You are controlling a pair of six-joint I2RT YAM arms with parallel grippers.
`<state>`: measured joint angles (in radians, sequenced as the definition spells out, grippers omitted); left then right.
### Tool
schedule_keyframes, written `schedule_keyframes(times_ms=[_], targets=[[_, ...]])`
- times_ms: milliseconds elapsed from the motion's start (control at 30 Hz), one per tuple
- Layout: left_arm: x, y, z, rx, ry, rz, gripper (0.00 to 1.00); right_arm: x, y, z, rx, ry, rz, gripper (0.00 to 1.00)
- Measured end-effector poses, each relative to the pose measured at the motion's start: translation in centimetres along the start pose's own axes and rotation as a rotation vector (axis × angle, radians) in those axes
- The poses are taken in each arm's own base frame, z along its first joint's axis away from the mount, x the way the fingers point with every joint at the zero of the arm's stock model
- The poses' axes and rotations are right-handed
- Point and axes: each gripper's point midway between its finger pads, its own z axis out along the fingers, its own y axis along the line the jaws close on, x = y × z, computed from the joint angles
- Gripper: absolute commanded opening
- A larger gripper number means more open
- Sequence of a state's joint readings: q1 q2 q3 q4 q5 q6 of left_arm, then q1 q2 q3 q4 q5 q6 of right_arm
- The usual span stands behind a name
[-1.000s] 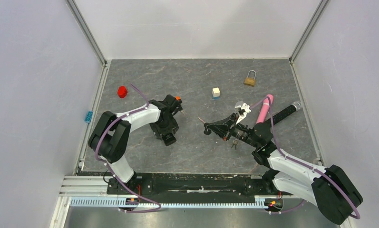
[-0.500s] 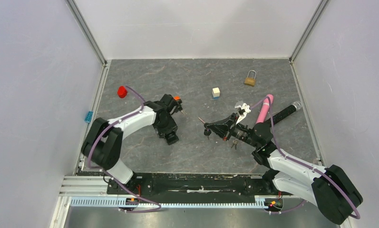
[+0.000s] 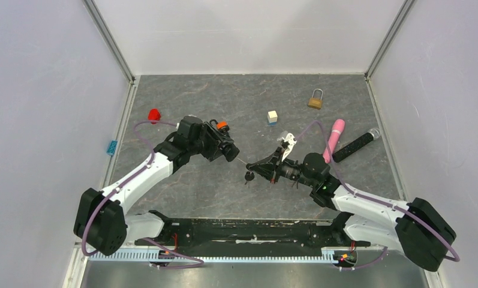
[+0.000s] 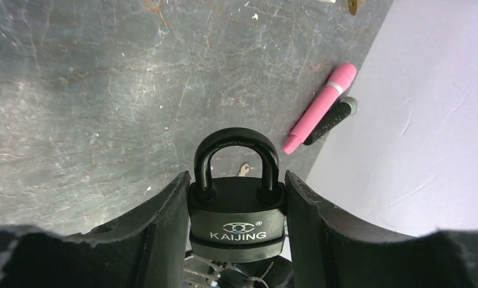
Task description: Unlock with the key
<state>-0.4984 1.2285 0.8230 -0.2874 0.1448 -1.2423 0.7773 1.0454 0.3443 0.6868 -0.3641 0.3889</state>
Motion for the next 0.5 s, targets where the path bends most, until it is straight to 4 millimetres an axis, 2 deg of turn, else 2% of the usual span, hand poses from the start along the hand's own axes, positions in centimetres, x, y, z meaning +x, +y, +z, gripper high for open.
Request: schedule_keyframes(times_ms=[233, 500], targets=[[1.2, 0.0, 0.4, 0.044, 0.059, -0.091, 0.02, 1.7, -1.1, 1.0, 0.047, 0.069, 0.04, 0.0], [1.4, -1.0, 0.1, 0.09, 0.074, -0.126, 0.02, 3.0, -2.4, 1.3, 0.113, 0.104, 0.095, 0.0]])
